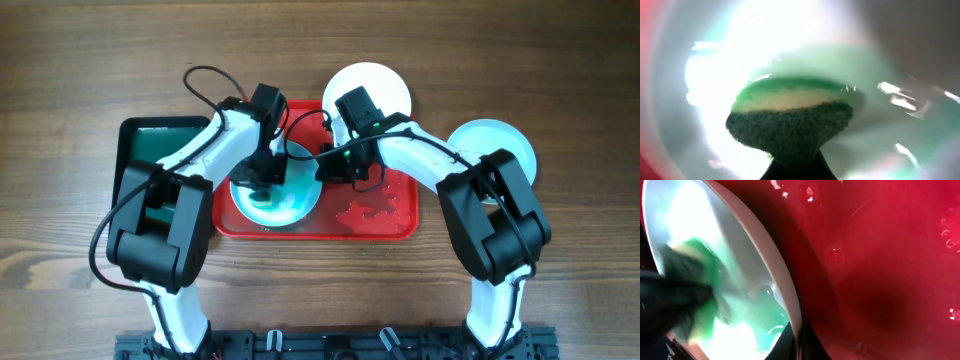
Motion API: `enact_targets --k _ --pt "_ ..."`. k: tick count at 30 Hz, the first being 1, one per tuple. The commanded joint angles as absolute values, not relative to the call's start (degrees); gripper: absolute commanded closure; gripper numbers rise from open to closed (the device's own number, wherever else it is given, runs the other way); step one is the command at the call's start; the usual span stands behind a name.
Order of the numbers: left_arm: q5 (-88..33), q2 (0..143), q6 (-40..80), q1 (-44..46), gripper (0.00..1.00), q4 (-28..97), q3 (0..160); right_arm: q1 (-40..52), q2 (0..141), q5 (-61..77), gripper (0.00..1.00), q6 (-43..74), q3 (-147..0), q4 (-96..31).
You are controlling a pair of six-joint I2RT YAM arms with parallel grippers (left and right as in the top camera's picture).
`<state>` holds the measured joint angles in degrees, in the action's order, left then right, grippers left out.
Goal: Clean dirty plates on tray and stack at the side
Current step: 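Scrub the plate with the sponge while the right gripper holds it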
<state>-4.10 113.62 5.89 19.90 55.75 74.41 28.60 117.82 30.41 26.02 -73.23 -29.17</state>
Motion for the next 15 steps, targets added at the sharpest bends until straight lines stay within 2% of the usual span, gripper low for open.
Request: enact_targets --k 1,7,15 --pt "-23.99 116.05 -5.72 21.54 0.96 55.31 73.08 28.25 119.22 30.5 0.96 25.45 -73.36 -29.02" --pt "-14.2 116.05 -3.57 22.5 0.96 52.97 73.08 28.25 119.22 30.5 0.96 25.43 -73.36 -29.02" --pt "23.46 116.05 14.72 22.46 0.96 45.84 73.08 28.25 119.22 30.5 0.96 25.43 -73.36 -29.02"
